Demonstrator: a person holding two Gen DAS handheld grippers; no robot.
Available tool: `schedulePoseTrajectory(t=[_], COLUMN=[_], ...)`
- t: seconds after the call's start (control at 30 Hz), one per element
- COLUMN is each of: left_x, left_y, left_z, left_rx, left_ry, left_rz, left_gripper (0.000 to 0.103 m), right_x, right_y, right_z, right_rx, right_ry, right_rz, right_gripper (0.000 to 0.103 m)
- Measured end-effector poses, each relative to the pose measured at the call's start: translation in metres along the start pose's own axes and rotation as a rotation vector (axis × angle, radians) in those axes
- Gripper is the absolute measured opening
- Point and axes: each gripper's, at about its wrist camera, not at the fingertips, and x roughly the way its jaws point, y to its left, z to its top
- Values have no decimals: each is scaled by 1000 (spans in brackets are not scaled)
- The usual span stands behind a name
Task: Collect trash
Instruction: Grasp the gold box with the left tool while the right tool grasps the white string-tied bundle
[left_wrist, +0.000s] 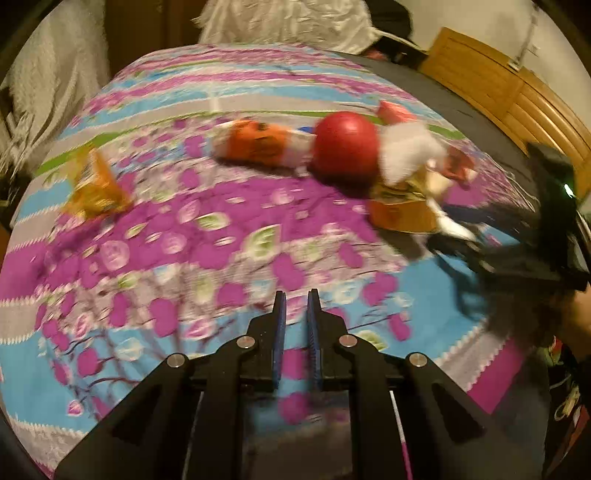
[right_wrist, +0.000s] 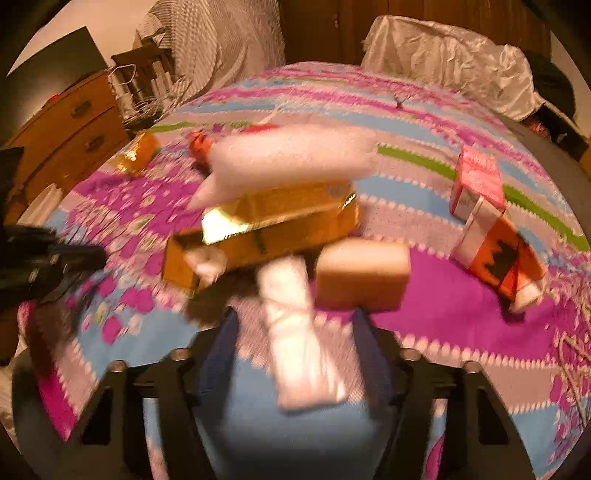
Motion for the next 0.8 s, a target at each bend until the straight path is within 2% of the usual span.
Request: schedulePoseTrajectory(t=[0.03, 0.07, 0.13, 0.23, 0.3, 0.4, 0.47, 0.53, 0.67, 0.8], left_x=[2, 4, 12, 20, 22, 20, 15, 12, 27, 46], left_y=[-7, -12, -24, -33, -35, -42, -47, -58, -83, -95], left_z=[1, 2, 7, 12, 12, 13, 16, 21, 51, 75], left_rx=[18, 32, 42, 50, 63, 103, 134, 176, 257, 260], left_ry=[-3, -5, -8, -3, -4, -40, -83, -127, -118, -88], left_rz=[-4, -8, -25, -40, -35, -20, -8, -6, -30, -58], left_gripper=[19, 26, 29, 29, 31, 49, 70, 81, 82, 82], right_x=[-1, -7, -20, -31, -32, -41, -51, -58, -57, -53], right_y=[-1, 1, 20, 40, 31, 7, -14, -31, -55, -61], right_z=[2, 3, -3, -18, -27, -40, -48, -54, -62, -62], right_rx=[14, 15, -88, -204, -176, -103, -37, 10, 91, 112], right_ry=[-11, -43, -83, -37, 2, 12, -3, -18, -12, -19], right_rz=[12, 35, 102, 164, 196, 187, 170, 141, 97, 89], right_gripper=[29, 29, 28, 28, 28, 28, 29, 29, 29, 29])
